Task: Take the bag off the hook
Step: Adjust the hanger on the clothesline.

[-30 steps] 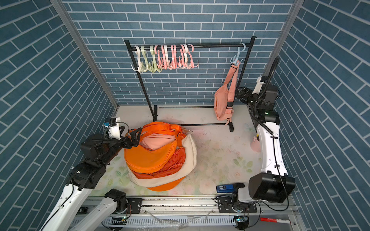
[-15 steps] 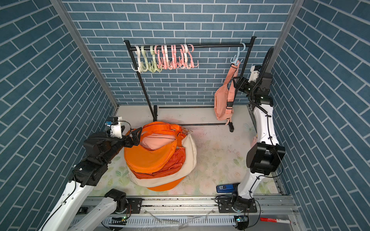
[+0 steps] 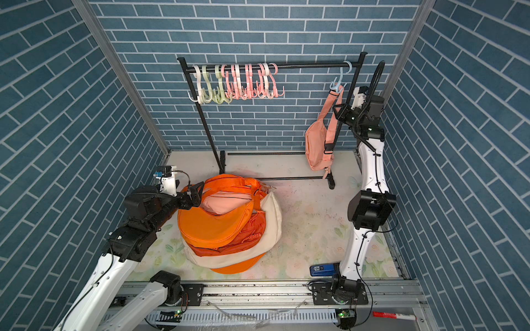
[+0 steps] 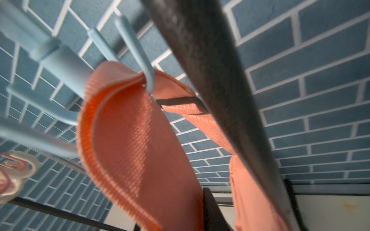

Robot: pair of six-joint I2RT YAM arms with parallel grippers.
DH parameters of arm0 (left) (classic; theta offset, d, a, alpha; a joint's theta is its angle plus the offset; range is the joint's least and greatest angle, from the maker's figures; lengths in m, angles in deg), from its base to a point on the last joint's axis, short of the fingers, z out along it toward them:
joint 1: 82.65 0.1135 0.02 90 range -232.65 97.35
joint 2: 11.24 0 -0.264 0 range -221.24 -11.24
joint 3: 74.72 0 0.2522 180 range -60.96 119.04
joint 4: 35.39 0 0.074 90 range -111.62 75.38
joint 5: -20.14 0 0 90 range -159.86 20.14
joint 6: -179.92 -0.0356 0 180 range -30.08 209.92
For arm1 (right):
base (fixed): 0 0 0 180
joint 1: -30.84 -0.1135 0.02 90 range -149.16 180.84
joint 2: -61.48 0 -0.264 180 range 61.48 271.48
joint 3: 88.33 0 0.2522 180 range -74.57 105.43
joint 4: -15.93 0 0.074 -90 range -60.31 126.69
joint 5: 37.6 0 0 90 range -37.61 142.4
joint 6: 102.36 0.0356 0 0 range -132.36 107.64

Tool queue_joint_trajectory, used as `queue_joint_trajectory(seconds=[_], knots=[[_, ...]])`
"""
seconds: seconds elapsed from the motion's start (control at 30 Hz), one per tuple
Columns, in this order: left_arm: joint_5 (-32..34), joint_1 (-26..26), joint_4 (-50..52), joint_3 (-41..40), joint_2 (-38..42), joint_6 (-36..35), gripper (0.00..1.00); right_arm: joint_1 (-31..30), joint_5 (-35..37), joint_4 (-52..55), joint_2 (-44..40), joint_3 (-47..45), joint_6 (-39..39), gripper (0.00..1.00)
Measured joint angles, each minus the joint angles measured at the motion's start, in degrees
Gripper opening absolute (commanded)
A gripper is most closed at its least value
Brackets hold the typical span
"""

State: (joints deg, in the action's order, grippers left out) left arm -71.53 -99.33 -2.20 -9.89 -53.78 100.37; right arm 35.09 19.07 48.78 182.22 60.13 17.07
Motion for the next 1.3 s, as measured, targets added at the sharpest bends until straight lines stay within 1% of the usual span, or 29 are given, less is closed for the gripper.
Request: queue_joint_trajectory(seconds=[0.3,0.53,0.8,1.07,1.3], knots=[[-0.11,0.22,0.0,0.0,0.39,0.0,0.99,-3.43,-0.76,0.92,-0.66,-0.2,0.09,0.0],[-0.11,0.22,-0.02,0.0,1.29,0.0,0.99,-8.02,-0.79,3.1,-4.02,-0.28,-0.96,0.0],[-0.72,0.24,-0.2,0.0,-0.26,0.04,1.0,-13.62,-0.74,3.26,-7.23,-0.28,-1.33,0.0],[-2.97,0.24,-1.27,0.02,-1.81,0.24,0.99,-17.81,-0.55,1.6,-6.86,-0.24,-0.46,0.0],[-4.66,0.24,-1.33,0.79,-3.26,0.11,0.99,-21.84,-0.11,-3.8,-1.92,1.14,2.47,0.0]])
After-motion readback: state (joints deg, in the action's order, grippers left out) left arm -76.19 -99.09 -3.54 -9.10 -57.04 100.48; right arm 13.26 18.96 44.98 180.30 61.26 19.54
